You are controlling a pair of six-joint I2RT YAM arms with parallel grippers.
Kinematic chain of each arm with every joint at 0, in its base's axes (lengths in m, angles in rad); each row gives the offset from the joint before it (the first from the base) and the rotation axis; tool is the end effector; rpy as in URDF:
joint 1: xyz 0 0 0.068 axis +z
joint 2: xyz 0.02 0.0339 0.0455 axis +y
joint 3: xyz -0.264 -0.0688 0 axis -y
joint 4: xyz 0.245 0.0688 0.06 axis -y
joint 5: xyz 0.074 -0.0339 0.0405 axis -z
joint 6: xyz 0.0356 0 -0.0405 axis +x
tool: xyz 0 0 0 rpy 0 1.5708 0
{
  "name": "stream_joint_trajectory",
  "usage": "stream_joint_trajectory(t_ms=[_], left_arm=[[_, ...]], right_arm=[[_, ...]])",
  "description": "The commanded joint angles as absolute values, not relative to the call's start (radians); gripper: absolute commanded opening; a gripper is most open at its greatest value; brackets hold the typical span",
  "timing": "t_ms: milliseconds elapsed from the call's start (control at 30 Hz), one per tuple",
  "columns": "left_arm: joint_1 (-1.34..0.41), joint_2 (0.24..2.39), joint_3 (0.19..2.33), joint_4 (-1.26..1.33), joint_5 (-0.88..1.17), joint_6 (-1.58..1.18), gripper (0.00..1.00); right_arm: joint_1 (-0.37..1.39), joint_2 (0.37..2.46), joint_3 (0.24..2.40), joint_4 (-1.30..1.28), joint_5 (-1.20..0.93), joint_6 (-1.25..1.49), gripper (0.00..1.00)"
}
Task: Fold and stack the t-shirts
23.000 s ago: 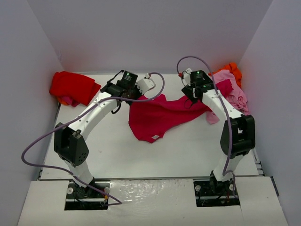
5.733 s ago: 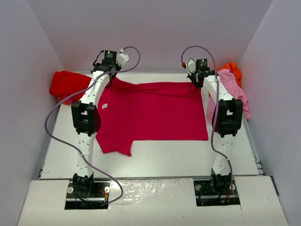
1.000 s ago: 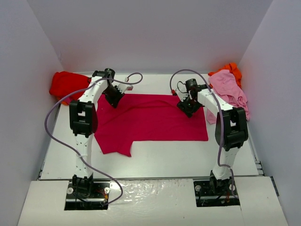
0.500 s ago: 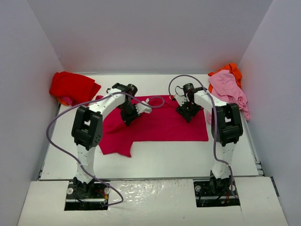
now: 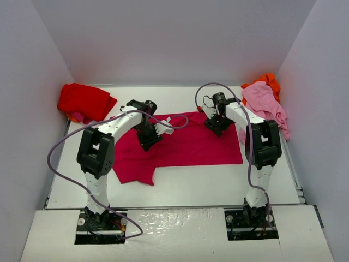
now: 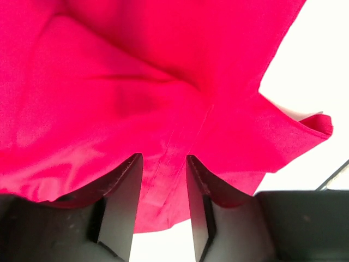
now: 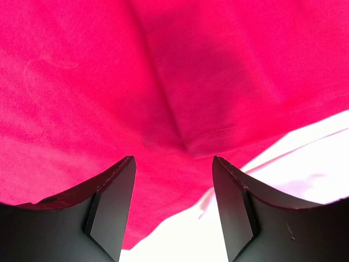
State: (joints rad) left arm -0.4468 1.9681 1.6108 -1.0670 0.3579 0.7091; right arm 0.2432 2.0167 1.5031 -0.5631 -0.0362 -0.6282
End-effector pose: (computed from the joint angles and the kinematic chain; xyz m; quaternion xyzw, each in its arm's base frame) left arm 0.3448 -0.1790 0.2213 0.5471 0.8149 -0.1666 0.0946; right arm 0.4158 0.1045 0.1871 -0.4132 0.8770 -0.0296 0.2433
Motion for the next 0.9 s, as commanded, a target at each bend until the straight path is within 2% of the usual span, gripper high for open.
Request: stream_joint_trajectory(t_ms=[0, 100, 167, 200, 233, 267, 300, 400, 567, 867], left_arm=[[-0.411, 1.867, 1.643, -1.050, 0.352, 0.701, 0.37], [-0.377, 1.861, 1.665, -1.028, 0.339, 0.695, 0.39], [-0.337, 1.870, 1.693, -0.977, 0.306, 0.658, 0.40], [-0.323, 1.877, 1.694, -0.954, 0.305, 0.642, 0.38], [-0.302, 1.894, 1.722, -0.927, 0.263, 0.622, 0.25], [-0.287, 1.914, 1.750, -0.913, 0.234, 0.604, 0.17], [-0.281, 1.936, 1.776, -0.911, 0.222, 0.590, 0.13], [-0.250, 2.038, 1.861, -0.935, 0.215, 0.554, 0.00], [-0.238, 2.140, 1.952, -0.983, 0.205, 0.557, 0.00], [-0.135, 2.327, 2.119, -1.190, 0.293, 0.650, 0.00]], right_arm=[[0.245, 2.012, 1.582, -0.595, -0.004, -0.661, 0.55], [0.245, 2.038, 1.597, -0.598, -0.003, -0.664, 0.53], [0.247, 2.054, 1.636, -0.603, -0.009, -0.666, 0.26], [0.247, 2.054, 1.637, -0.603, -0.011, -0.670, 0.25], [0.246, 2.066, 1.666, -0.604, -0.012, -0.668, 0.15], [0.246, 2.079, 1.692, -0.604, -0.010, -0.667, 0.07], [0.247, 2.092, 1.713, -0.603, -0.006, -0.666, 0.01], [0.246, 2.163, 1.791, -0.611, -0.003, -0.638, 0.00], [0.248, 2.243, 1.843, -0.655, 0.001, -0.623, 0.00], [0.239, 2.239, 1.710, -0.737, 0.148, -0.745, 0.01]])
